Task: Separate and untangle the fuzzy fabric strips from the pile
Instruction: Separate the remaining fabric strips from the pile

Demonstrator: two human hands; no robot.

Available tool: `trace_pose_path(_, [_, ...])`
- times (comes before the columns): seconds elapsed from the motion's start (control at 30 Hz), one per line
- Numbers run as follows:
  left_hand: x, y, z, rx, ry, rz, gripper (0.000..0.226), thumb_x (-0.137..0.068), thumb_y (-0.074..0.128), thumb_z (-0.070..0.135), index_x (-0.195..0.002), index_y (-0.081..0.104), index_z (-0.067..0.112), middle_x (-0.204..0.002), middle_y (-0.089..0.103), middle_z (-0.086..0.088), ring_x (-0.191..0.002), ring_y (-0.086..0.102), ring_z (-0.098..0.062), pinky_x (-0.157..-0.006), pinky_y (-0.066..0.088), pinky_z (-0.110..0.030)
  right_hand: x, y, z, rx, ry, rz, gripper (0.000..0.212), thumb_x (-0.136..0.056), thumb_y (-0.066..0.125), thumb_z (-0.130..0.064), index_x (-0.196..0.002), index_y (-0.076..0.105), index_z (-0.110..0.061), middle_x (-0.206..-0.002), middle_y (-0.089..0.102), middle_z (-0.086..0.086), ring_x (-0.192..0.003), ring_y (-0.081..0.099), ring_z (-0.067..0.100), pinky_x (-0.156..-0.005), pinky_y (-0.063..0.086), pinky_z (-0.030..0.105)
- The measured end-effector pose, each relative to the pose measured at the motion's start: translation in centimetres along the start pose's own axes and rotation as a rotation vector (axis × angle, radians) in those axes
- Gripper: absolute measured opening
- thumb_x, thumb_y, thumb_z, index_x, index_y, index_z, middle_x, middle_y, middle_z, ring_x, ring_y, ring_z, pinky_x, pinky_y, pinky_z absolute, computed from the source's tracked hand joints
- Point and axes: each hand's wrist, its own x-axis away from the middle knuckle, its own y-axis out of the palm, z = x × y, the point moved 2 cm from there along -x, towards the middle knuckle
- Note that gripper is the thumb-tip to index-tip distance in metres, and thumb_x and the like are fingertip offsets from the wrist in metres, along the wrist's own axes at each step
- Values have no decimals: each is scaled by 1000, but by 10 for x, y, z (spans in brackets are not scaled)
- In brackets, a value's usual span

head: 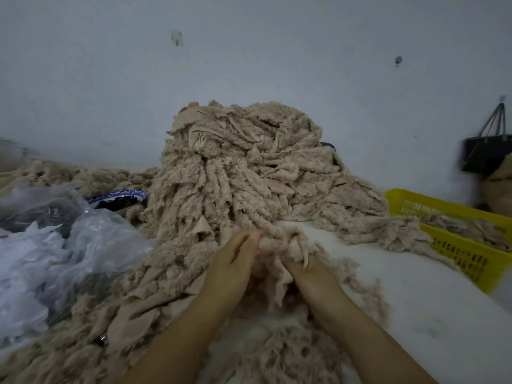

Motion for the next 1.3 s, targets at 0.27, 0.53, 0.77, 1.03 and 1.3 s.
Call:
trace_pose_path(0.27, [-26, 5, -22, -445, -97, -38, 15, -101, 51, 34, -110, 61, 36, -111, 62, 14, -92, 61, -2, -70, 46, -19, -12, -60, -21, -1238, -241, 291, 74, -78, 58, -68, -122, 54, -8, -116, 65, 11, -90, 74, 18, -70, 60, 30])
trace_pose_path(0.53, [-43, 32, -40, -824, -78, -150, 36, -99, 54, 40, -129, 56, 20, -121, 53, 0, -102, 57, -18, -85, 48, -32, -16, -32, 10, 137, -118, 400, 17, -100, 51, -37, -101, 65, -26, -76, 70, -3, -74, 68, 14, -76, 59, 40])
trace_pose_path(0.77, [-25, 29, -16, -717, 381, -43, 17, -104, 44, 16, -102, 59, 8, -107, 49, -1, -83, 53, -21, -70, 47, -40, -17, -20, 13, 579, -320, 273, 37, -102, 47, -23, -139, 46, -28, -138, 42, -10, -107, 51, 4, -95, 47, 26])
trace_pose_path(1.03, [12, 33, 3, -597, 557, -69, 29, -99, 31, 9, -85, 54, -4, -80, 50, -14, -68, 44, -26, -63, 35, -38, -23, 5, 13, 774, -386, 72, 37, -100, 50, -14, -136, 53, -25, -129, 49, -13, -115, 48, 0, -84, 27, -3])
trace_pose_path(1.3, [23, 38, 14, -447, 587, -125, 18, -98, 37, -5, -87, 50, -5, -78, 40, -6, -67, 30, -16, -62, 30, -27, -11, -6, 2, 479, -294, 291, 21, -101, 47, -12, -93, 56, -30, -79, 61, -2, -66, 55, 5, -56, 41, 20])
